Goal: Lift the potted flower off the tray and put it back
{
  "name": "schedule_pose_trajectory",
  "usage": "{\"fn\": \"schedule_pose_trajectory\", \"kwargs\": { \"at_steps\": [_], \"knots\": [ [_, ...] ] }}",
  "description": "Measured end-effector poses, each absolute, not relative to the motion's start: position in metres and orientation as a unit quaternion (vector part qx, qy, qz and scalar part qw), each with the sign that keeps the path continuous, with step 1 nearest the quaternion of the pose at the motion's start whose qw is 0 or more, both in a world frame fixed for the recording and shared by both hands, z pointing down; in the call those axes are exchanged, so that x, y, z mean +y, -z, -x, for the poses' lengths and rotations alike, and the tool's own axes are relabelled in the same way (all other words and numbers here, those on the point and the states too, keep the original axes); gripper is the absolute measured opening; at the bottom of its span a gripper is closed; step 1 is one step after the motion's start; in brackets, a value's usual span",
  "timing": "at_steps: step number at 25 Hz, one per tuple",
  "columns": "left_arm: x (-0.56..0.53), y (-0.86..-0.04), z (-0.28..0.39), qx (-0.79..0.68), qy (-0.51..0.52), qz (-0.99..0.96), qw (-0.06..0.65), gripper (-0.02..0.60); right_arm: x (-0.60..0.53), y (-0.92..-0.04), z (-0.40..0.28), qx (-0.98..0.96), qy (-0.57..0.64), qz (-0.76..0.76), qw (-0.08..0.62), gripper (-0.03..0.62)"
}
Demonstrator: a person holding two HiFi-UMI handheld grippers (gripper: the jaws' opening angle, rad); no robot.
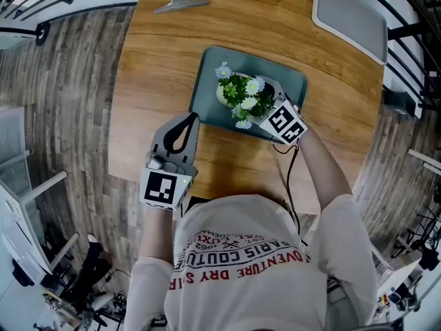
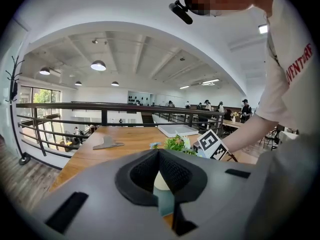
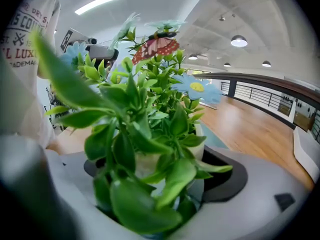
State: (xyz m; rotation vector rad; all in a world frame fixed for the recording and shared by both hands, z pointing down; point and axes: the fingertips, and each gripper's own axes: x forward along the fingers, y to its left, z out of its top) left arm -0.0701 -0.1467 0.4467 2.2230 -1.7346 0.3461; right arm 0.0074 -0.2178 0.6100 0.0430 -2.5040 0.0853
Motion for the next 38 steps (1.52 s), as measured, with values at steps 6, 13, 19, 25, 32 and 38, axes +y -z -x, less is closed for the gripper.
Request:
{"fn": "schedule_pose_trajectory", "kwargs": {
  "at_steps": [6,13,19,25,32,38],
  "knots": [
    [-0.143,-0.447,0.073,-0.613,-0.120,-0.767,0.145,0.012,-0.218,-0.604,-0.009,-0.952,-0.052,-0.021,0.302,0.474],
    [-0.135,-0.438,0.078,-0.614,-0.114,-0.769,0.137,0.012,-0.217,-0.579,-0.019,-0.952,-0.029,-0.049,0.302,0.476],
    [-0.135,-0.417,0.074,-0.608,-0.106,-0.777,0.124,0.012,-0.215,-0.547,-0.043,-0.949,-0.029,-0.094,0.299,0.474],
    [-0.139,-0.397,0.067,-0.592,-0.103,-0.793,0.098,0.012,-0.217,-0.487,-0.067,-0.952,-0.017,-0.168,0.256,0.472],
    [-0.140,-0.372,0.057,-0.578,-0.097,-0.807,0.072,0.012,-0.203,-0.411,-0.098,-0.947,0.005,-0.274,0.170,0.444],
    [-0.143,-0.350,0.045,-0.559,-0.087,-0.823,0.047,0.011,-0.209,-0.365,-0.143,-0.901,0.016,-0.423,0.101,0.101]
  ]
}}
